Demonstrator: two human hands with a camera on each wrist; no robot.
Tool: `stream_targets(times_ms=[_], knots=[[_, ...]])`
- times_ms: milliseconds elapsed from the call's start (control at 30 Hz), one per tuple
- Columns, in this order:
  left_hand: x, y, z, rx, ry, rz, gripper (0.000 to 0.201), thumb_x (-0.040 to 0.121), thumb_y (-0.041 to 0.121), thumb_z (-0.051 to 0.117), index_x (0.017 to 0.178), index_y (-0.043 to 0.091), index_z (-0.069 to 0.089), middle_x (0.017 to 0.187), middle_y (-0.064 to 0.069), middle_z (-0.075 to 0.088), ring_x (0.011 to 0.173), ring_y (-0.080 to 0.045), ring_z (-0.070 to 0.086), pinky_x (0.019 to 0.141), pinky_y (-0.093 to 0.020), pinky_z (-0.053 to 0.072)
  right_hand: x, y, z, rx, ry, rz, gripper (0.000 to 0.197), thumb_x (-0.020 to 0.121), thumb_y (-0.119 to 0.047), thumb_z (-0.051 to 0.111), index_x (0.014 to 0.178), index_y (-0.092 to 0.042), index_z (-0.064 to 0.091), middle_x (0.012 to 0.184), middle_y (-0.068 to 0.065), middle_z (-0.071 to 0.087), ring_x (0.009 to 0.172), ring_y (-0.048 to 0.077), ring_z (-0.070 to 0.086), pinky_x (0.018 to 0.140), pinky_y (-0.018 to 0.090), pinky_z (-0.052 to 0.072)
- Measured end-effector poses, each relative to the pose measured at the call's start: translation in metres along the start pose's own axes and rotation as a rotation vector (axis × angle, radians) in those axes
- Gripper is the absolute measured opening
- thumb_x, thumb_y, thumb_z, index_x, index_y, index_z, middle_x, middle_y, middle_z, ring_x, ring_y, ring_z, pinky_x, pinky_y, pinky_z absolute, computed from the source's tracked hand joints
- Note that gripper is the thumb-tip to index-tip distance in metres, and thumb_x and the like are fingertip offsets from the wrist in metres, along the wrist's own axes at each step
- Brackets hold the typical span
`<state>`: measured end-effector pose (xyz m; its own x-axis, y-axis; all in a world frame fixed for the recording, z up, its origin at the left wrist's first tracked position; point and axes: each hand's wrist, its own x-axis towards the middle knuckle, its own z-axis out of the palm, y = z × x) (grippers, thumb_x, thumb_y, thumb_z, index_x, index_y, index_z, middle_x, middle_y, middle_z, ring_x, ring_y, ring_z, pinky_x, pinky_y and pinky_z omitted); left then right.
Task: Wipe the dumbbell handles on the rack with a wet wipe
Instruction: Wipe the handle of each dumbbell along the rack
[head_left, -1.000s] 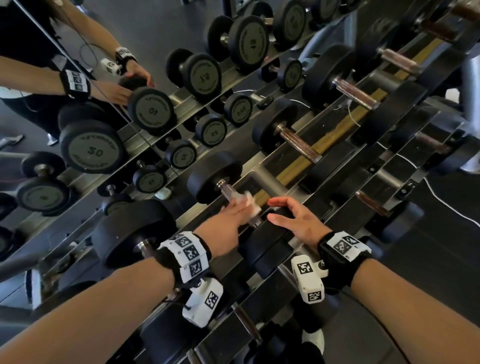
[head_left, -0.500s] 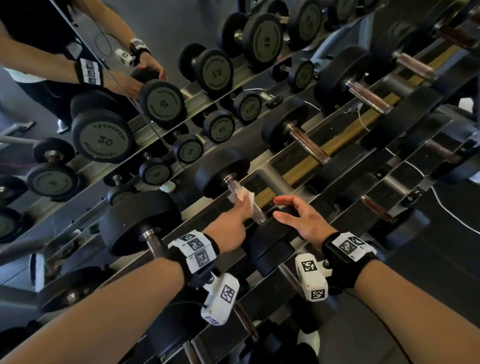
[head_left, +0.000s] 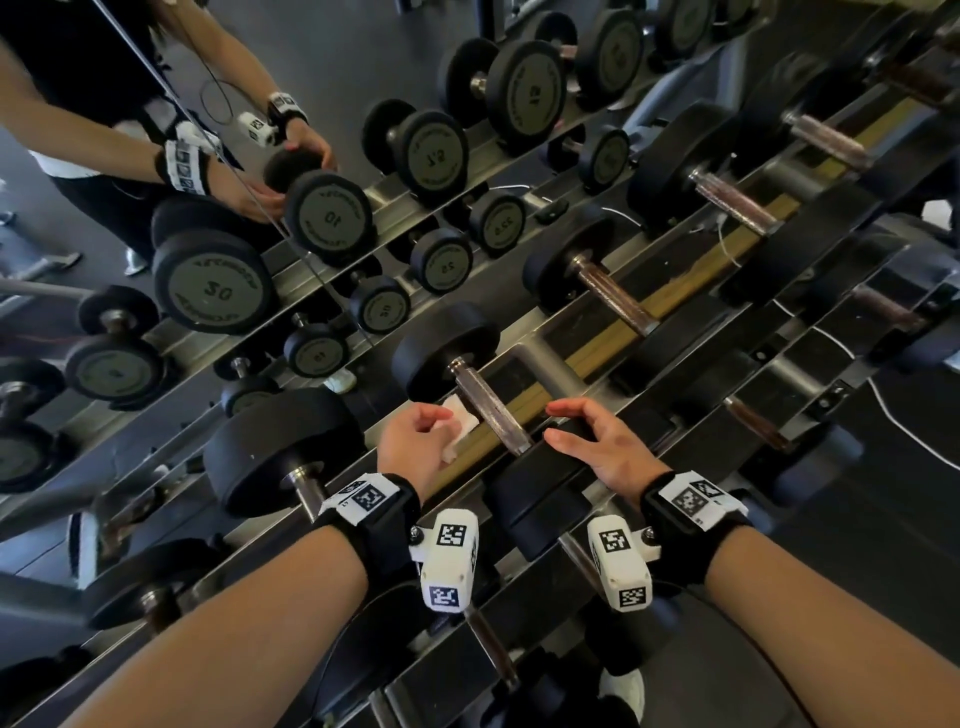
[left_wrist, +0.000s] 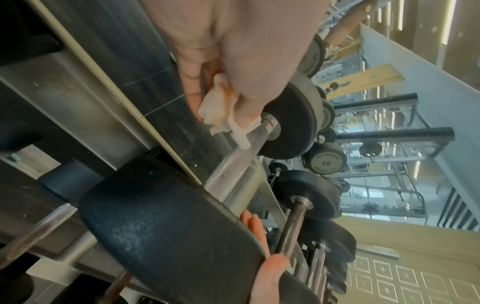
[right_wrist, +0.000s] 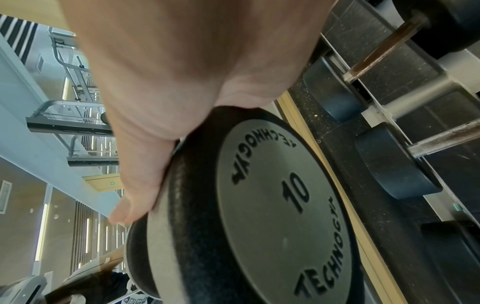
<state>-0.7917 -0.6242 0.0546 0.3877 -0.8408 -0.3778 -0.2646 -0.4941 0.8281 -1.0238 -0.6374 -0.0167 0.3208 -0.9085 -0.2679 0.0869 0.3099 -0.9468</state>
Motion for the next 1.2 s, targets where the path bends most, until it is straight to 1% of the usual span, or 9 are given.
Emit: stream_targets(times_ms=[167, 267, 367, 533, 733, 833, 1000, 1100, 1200], knots=[[0.007, -0.001, 0.017, 0.02, 0.092, -0.045, 0.041, 0.079, 0.009, 0.077, 0.109, 0.022, 0.053, 0.109, -0.006, 0.066, 0.099, -0.025, 0.065, 0.089, -0.046, 0.055, 0.0, 0.0, -0.002, -0.028, -0.014, 0.005, 0.051, 0.073, -0.045, 0.08, 0.119, -0.034, 0.062, 0.124, -0.008, 0.062, 0.106, 0.006, 0.066, 0.085, 0.021, 0.054], [0.013, 0.0, 0.026, 0.047, 0.174, -0.08, 0.036, 0.078, 0.012, 0.077, 0.105, 0.023, 0.056, 0.107, -0.005, 0.067, 0.097, -0.022, 0.063, 0.091, -0.038, 0.052, 0.001, 0.002, -0.003, -0.039, -0.011, 0.008, 0.046, 0.077, -0.042, 0.08, 0.119, -0.034, 0.062, 0.124, -0.008, 0.063, 0.109, 0.01, 0.065, 0.094, 0.027, 0.052], [0.02, 0.002, 0.032, 0.001, 0.219, -0.13, 0.028, 0.079, 0.014, 0.075, 0.103, 0.022, 0.062, 0.105, -0.005, 0.068, 0.096, -0.023, 0.063, 0.09, -0.037, 0.051, 0.001, 0.003, -0.003, -0.008, 0.001, 0.014, 0.052, 0.073, -0.044, 0.078, 0.12, -0.031, 0.062, 0.124, -0.005, 0.063, 0.109, 0.012, 0.066, 0.09, 0.026, 0.054], [0.023, 0.0, 0.039, -0.126, 0.257, -0.17, 0.033, 0.083, 0.015, 0.072, 0.115, 0.016, 0.066, 0.109, -0.008, 0.069, 0.099, -0.027, 0.065, 0.094, -0.037, 0.052, 0.0, 0.001, -0.001, 0.007, 0.017, 0.026, 0.054, 0.071, -0.045, 0.077, 0.12, -0.03, 0.063, 0.125, -0.001, 0.064, 0.112, 0.016, 0.064, 0.097, 0.036, 0.054], [0.01, 0.0, 0.053, -0.356, 0.101, -0.205, 0.05, 0.084, -0.005, 0.068, 0.132, 0.006, 0.057, 0.121, -0.011, 0.067, 0.107, -0.023, 0.064, 0.096, -0.034, 0.051, -0.002, -0.001, -0.001, 0.006, 0.015, 0.044, 0.05, 0.072, -0.047, 0.079, 0.118, -0.035, 0.064, 0.124, -0.002, 0.064, 0.114, 0.018, 0.063, 0.103, 0.046, 0.05], [0.006, -0.004, 0.058, -0.402, 0.058, -0.236, 0.057, 0.085, -0.011, 0.063, 0.139, 0.008, 0.052, 0.127, -0.01, 0.064, 0.115, -0.025, 0.062, 0.104, -0.041, 0.047, -0.002, -0.001, -0.001, -0.009, 0.006, 0.048, 0.042, 0.075, -0.047, 0.08, 0.114, -0.042, 0.064, 0.123, -0.004, 0.065, 0.113, 0.016, 0.064, 0.102, 0.046, 0.051], [0.026, 0.006, 0.053, -0.417, 0.098, -0.179, 0.054, 0.087, -0.01, 0.062, 0.137, 0.006, 0.053, 0.126, -0.013, 0.064, 0.114, -0.027, 0.062, 0.102, -0.041, 0.049, -0.001, -0.002, -0.001, -0.024, -0.005, 0.045, 0.061, 0.056, -0.068, 0.081, 0.111, -0.047, 0.064, 0.12, -0.008, 0.065, 0.113, 0.015, 0.064, 0.103, 0.045, 0.05], [0.031, 0.006, 0.051, -0.422, 0.127, -0.149, 0.05, 0.089, -0.006, 0.062, 0.136, 0.007, 0.055, 0.125, -0.014, 0.065, 0.114, -0.027, 0.063, 0.103, -0.043, 0.049, -0.001, -0.001, -0.001, -0.026, -0.006, 0.043, 0.056, 0.06, -0.065, 0.08, 0.11, -0.048, 0.064, 0.121, -0.007, 0.065, 0.114, 0.016, 0.063, 0.104, 0.046, 0.049], [0.012, -0.013, 0.056, -0.269, 0.082, -0.109, 0.047, 0.089, 0.001, 0.062, 0.132, 0.019, 0.06, 0.123, -0.002, 0.068, 0.109, -0.017, 0.065, 0.099, -0.04, 0.052, -0.002, -0.001, -0.002, -0.027, -0.006, 0.037, 0.051, 0.064, -0.061, 0.08, 0.111, -0.047, 0.064, 0.122, -0.006, 0.064, 0.114, 0.015, 0.063, 0.104, 0.046, 0.05]])
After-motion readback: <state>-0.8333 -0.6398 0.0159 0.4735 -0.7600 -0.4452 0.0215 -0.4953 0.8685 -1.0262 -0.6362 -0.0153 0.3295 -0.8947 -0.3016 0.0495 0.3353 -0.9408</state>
